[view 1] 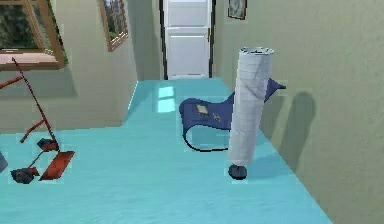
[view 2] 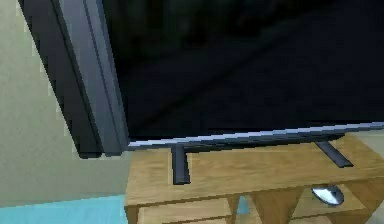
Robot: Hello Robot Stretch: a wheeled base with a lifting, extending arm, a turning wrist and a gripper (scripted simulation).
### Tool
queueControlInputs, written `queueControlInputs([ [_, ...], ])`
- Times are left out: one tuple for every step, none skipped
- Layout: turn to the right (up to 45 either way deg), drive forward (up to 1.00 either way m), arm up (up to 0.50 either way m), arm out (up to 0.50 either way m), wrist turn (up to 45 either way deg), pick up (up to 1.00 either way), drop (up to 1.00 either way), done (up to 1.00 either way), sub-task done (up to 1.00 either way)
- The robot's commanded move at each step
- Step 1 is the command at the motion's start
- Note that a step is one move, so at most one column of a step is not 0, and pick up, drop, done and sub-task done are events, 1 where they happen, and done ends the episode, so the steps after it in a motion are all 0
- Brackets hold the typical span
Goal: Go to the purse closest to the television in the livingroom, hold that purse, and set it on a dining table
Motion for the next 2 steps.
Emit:
queueControlInputs([
  [-6.0, 0.00, 0.00, 0.00, 0.0, 0.00, 0.00, 0.00, 0.00],
  [0.0, 1.00, 0.00, 0.00, 0.0, 0.00, 0.00, 0.00, 0.00],
])
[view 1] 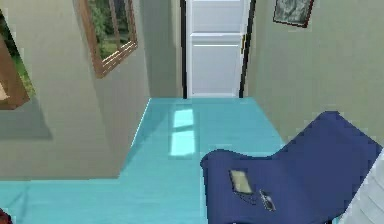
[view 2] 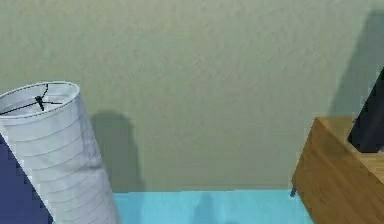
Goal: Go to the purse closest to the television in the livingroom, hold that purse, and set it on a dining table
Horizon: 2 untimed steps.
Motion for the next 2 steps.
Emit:
queueControlInputs([
  [-24.0, 0.00, 0.00, 0.00, 0.0, 0.00, 0.00, 0.00, 0.00],
  [0.0, 0.05, 0.00, 0.00, 0.0, 0.00, 0.00, 0.00, 0.00],
])
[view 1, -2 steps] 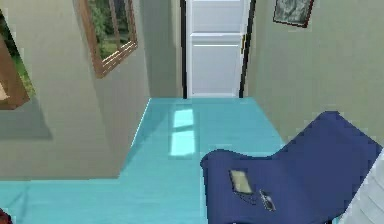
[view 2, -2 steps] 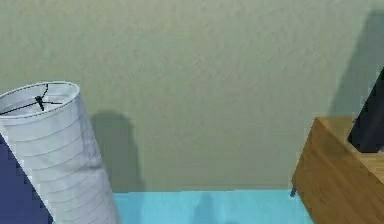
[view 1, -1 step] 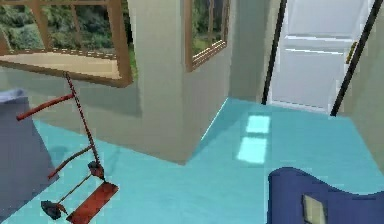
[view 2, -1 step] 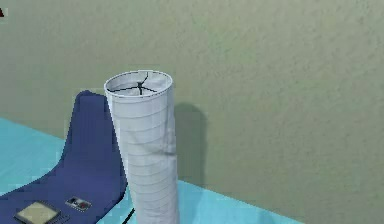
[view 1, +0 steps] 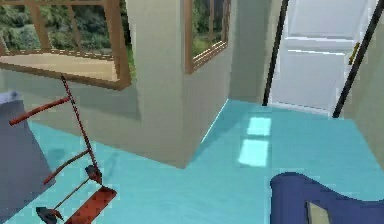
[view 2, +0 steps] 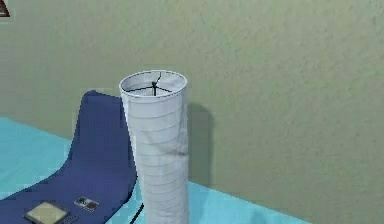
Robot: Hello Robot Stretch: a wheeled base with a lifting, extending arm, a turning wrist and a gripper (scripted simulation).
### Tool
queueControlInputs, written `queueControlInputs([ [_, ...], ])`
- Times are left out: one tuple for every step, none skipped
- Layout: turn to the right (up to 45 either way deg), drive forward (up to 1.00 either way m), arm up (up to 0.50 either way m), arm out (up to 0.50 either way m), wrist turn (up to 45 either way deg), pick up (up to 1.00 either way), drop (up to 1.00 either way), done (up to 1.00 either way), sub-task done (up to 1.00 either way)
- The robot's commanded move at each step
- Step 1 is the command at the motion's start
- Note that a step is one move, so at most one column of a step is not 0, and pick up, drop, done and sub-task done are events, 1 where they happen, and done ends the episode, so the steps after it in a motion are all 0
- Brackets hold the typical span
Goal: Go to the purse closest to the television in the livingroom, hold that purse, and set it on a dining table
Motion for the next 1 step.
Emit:
queueControlInputs([
  [-39.0, 0.00, 0.00, 0.00, 0.0, 0.00, 0.00, 0.00, 0.00],
])
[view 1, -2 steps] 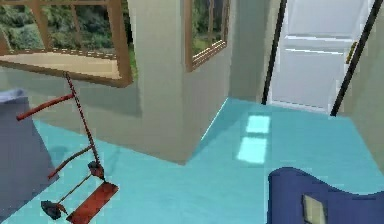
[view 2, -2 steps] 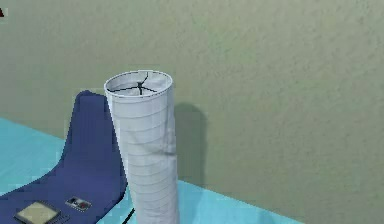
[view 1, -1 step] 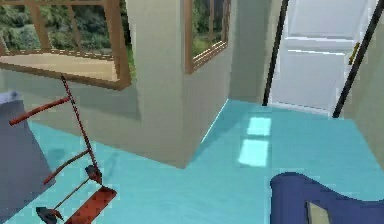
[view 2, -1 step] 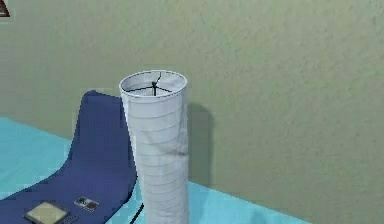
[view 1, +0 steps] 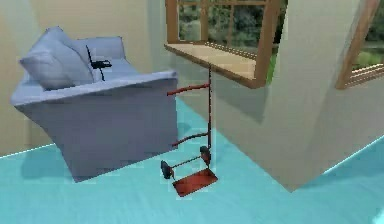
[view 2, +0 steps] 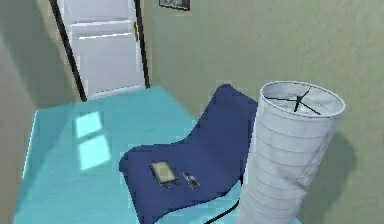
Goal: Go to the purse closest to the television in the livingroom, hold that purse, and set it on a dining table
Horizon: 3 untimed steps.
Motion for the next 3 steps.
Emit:
queueControlInputs([
  [45.0, 0.00, 0.00, 0.00, 0.0, 0.00, 0.00, 0.00, 0.00],
  [39.0, 0.00, 0.00, 0.00, 0.0, 0.00, 0.00, 0.00, 0.00],
  [0.0, 0.35, 0.00, 0.00, 0.0, 0.00, 0.00, 0.00, 0.00],
])
